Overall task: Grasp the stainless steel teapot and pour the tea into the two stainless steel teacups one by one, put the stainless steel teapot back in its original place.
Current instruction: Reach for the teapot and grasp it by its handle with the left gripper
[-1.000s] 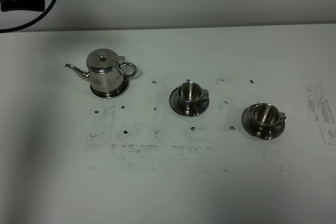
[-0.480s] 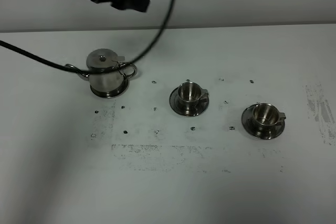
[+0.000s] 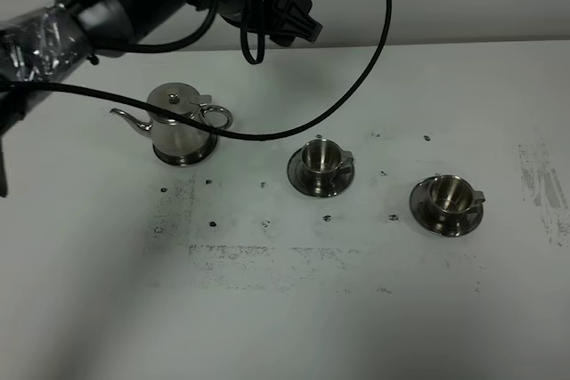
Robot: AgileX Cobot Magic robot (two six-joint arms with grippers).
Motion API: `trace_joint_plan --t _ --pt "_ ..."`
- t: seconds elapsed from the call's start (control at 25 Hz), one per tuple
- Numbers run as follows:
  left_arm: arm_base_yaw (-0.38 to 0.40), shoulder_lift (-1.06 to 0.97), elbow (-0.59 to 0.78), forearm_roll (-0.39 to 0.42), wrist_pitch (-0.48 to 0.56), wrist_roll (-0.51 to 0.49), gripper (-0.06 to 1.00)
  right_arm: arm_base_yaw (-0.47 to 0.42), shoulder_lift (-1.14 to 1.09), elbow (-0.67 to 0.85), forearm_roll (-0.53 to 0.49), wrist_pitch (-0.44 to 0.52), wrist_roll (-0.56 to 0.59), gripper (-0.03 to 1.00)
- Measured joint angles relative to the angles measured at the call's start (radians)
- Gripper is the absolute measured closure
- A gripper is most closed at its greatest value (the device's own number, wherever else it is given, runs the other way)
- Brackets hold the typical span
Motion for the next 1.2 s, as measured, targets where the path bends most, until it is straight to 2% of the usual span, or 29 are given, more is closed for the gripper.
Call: trace_joint_plan --t 0.04,0.08,0.36,0.64,1.2 --pt "0.0 0.0 0.0 0.0 0.0 0.0 0.3 0.0 0.0 0.0 0.0 0.0 0.0 0.73" --pt "0.0 0.037 0.0 0.079 -0.004 -0.076 0.31 0.0 0.0 0.0 0.0 0.0 0.0 0.73" --pt "0.0 0.105 0.0 0.314 0.074 -0.299 0.41 0.0 0.0 0.0 0.002 0.0 -0.001 0.73" --pt "0.002 0.113 0.0 0.46 0.165 -0.313 0.44 0.0 0.0 0.0 0.002 0.0 -0.001 0.73" --pt "0.026 0.213 0.0 0.469 0.177 -0.247 0.44 0.0 0.0 0.0 0.005 0.0 -0.001 0.73"
